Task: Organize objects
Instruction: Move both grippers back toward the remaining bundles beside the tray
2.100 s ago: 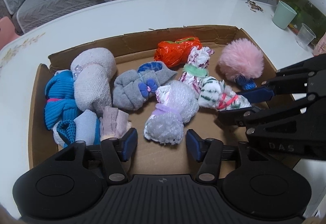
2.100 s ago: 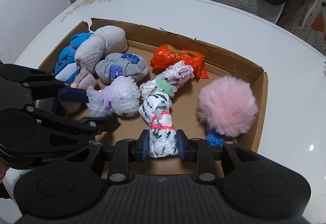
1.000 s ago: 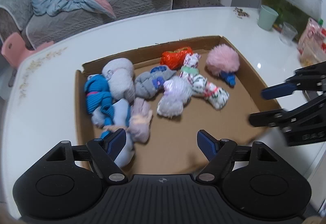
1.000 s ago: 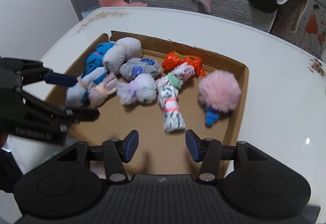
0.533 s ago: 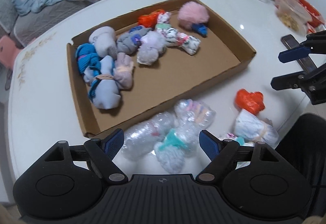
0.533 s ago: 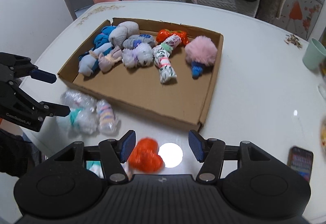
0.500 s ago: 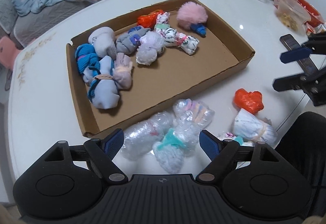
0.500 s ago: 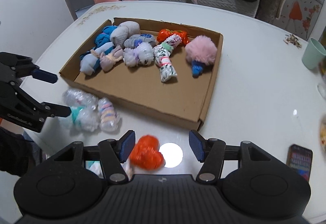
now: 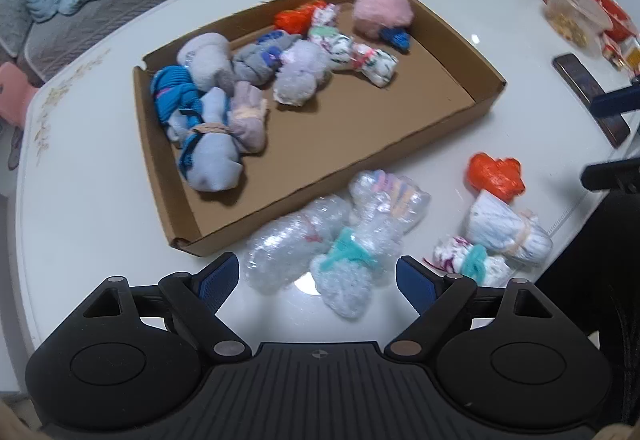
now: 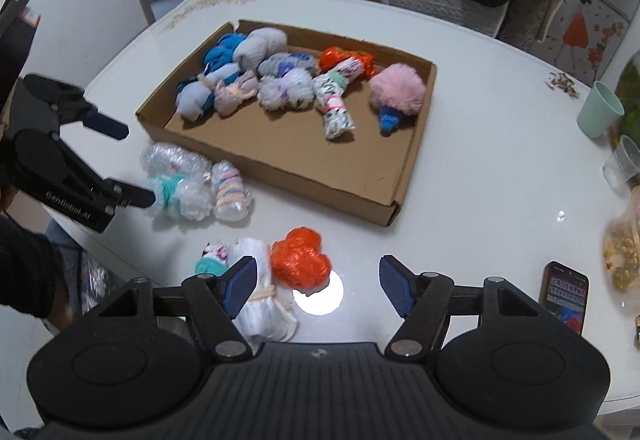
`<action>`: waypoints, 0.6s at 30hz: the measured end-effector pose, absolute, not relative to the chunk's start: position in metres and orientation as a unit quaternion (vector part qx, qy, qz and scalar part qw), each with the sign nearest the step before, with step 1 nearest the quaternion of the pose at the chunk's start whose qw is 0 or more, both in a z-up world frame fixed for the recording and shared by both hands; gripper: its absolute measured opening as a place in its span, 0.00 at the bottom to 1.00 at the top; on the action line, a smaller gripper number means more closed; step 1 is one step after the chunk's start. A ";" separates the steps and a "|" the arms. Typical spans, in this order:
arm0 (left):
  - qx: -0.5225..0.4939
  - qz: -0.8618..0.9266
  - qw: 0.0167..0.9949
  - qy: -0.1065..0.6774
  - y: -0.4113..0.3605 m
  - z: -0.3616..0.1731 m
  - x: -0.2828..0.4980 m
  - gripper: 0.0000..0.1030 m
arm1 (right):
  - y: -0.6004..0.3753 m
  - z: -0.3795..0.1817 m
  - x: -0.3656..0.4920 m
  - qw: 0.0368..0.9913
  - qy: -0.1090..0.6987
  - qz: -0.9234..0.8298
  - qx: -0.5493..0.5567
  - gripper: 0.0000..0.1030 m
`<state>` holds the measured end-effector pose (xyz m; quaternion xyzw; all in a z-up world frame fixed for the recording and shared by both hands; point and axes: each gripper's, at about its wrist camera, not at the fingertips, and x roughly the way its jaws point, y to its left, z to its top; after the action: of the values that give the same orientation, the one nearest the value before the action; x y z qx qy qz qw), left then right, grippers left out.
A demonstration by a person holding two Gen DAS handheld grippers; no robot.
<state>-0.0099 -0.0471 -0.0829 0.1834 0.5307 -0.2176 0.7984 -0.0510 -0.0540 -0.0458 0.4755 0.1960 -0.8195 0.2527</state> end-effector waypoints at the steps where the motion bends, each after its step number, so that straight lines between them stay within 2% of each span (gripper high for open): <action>1: 0.186 -0.218 0.799 0.529 -0.046 -0.084 -0.009 0.87 | -0.058 -0.044 -0.050 0.250 0.201 -0.818 0.478 0.61; 10: 0.179 -0.227 0.807 0.515 -0.041 -0.089 0.000 0.87 | -0.101 -0.020 -0.067 0.242 0.258 -0.807 0.473 0.64; 14: 0.183 -0.230 0.798 0.525 -0.045 -0.102 -0.009 0.86 | -0.103 -0.041 -0.066 0.235 0.239 -0.801 0.495 0.65; 18: 0.172 -0.243 0.795 0.528 -0.053 -0.101 -0.014 0.87 | -0.103 -0.080 -0.053 0.250 0.244 -0.776 0.525 0.60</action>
<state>-0.0139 -0.0525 -0.1009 0.1720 0.5280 -0.2429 0.7953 -0.0533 -0.1026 -0.0795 0.5247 0.2444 -0.7761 0.2501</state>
